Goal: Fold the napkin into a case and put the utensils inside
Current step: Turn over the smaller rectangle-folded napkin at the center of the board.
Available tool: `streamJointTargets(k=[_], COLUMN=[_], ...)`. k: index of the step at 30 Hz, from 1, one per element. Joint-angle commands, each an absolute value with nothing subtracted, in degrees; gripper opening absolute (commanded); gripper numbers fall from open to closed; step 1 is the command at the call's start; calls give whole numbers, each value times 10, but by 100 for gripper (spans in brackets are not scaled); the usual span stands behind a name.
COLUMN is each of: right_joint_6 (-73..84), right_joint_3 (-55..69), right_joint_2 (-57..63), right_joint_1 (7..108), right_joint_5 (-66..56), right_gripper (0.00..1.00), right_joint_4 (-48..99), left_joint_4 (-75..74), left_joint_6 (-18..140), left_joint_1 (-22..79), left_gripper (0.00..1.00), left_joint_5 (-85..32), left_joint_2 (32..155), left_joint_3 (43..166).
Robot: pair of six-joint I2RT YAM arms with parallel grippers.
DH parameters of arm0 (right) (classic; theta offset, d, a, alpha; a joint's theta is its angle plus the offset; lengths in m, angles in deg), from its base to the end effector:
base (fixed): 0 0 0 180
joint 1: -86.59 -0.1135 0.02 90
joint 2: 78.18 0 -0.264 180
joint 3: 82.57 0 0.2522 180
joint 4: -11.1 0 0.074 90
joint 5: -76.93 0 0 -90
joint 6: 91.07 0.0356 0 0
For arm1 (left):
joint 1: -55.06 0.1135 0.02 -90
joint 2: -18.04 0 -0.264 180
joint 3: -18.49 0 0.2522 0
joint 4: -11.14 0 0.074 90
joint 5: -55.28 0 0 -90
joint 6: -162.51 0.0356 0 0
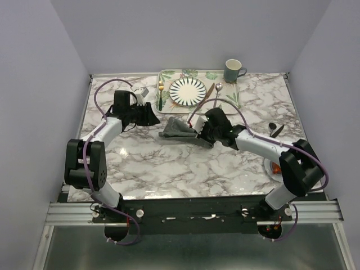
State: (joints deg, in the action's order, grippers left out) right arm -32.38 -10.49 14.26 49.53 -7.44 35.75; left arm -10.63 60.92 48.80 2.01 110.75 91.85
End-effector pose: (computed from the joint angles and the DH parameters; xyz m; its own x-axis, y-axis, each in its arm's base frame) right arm 0.2732 0.2107 0.2121 -0.1418 -0.7551 -0.6401 -0.8530 0.4213 -0.3081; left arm 0.3433 -0.0591 0.2262 -0.7479 -0.0799 -0.6590 0.3930 0.7467 -0.5366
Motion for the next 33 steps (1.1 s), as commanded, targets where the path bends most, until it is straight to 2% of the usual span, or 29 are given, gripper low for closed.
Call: streamJointTargets(k=[1, 11, 21, 23, 27, 32, 33], right_joint_6=[-407, -527, -562, -561, -578, -574, -572], right_joint_3=[-190, -371, -461, -472, -496, -506, -508], right_joint_2=[94, 45, 75, 95, 123, 132, 130], right_joint_1=[443, 327, 209, 197, 167, 151, 146], right_joint_5=[-143, -248, -324, -347, -365, -371, -370], right_gripper=[1, 1, 1, 5, 23, 28, 34], right_joint_4=[211, -10, -99, -119, -169, -172, -169], left_joint_4=[-118, -134, -176, -202, -256, -348, -353], left_joint_6=[631, 659, 722, 767, 857, 970, 982], left_joint_1=[494, 503, 511, 511, 510, 495, 486], left_gripper=[48, 47, 47, 46, 46, 43, 43], left_joint_5=[8, 2, -5, -1, 23, 20, 18], left_joint_2=[1071, 1011, 935, 921, 907, 913, 914], left_joint_3=[891, 838, 788, 789, 800, 830, 835])
